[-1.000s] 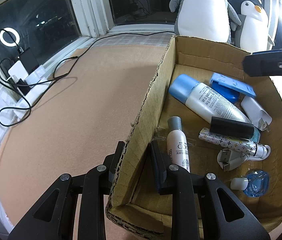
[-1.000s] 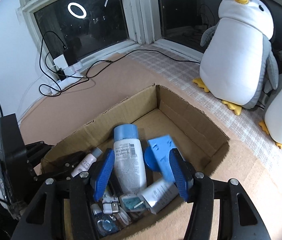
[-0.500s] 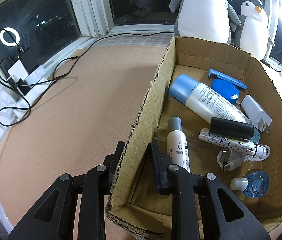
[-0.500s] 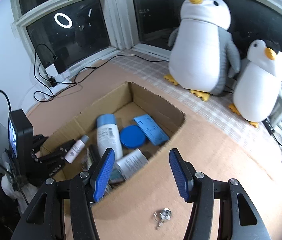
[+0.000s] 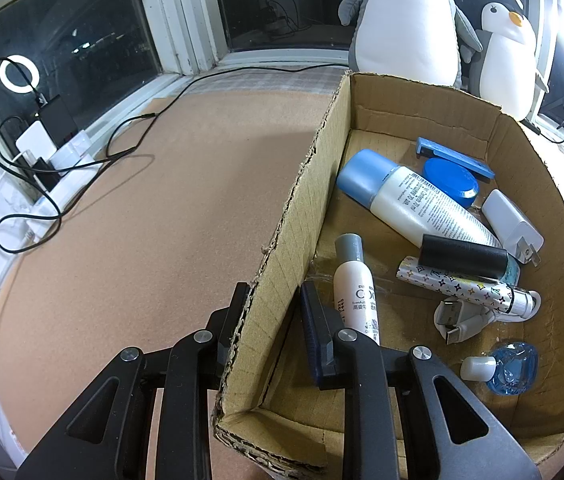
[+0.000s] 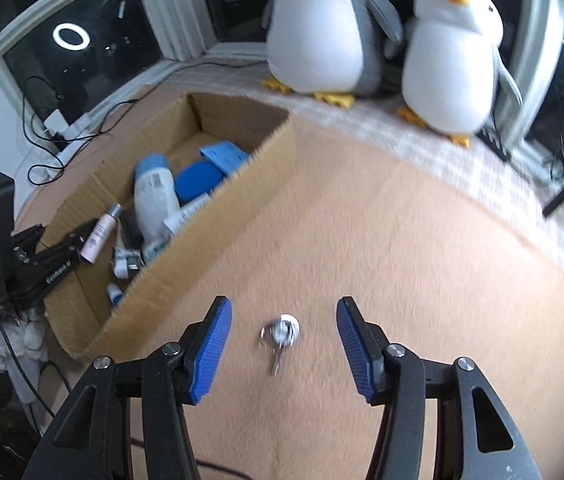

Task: Organize rigid objects
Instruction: 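Move the right gripper to the key ring and pinch it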

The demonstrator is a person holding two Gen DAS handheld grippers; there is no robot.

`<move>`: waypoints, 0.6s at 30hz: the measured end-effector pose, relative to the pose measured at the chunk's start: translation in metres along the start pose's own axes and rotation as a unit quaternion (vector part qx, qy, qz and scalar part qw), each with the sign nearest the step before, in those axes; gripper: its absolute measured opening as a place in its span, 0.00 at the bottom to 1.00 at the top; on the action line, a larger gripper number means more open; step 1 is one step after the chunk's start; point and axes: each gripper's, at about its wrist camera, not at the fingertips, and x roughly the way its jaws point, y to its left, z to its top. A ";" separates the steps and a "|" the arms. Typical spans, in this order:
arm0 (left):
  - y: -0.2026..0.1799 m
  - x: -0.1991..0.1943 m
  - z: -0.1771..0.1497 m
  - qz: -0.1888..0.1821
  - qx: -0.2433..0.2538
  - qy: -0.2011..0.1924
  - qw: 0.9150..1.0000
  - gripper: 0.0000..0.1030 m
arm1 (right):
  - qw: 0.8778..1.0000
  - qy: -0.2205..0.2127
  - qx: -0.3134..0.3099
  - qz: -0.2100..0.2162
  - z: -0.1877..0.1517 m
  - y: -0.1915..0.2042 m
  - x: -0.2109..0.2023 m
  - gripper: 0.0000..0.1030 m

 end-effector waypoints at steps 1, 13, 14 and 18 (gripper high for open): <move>0.000 0.000 0.000 0.000 0.000 0.000 1.000 0.22 | 1.000 0.003 0.008 -0.001 -0.004 -0.001 0.003 0.44; 0.000 0.000 0.000 0.000 0.000 0.000 1.000 0.22 | 0.998 0.029 0.058 0.001 -0.024 -0.005 0.024 0.33; 0.000 0.000 0.000 0.000 0.000 0.000 1.000 0.22 | 0.998 0.030 0.061 0.002 -0.025 -0.005 0.025 0.33; 0.000 0.000 0.000 0.000 0.000 0.000 1.000 0.22 | 0.997 0.029 0.065 0.000 -0.026 -0.004 0.029 0.33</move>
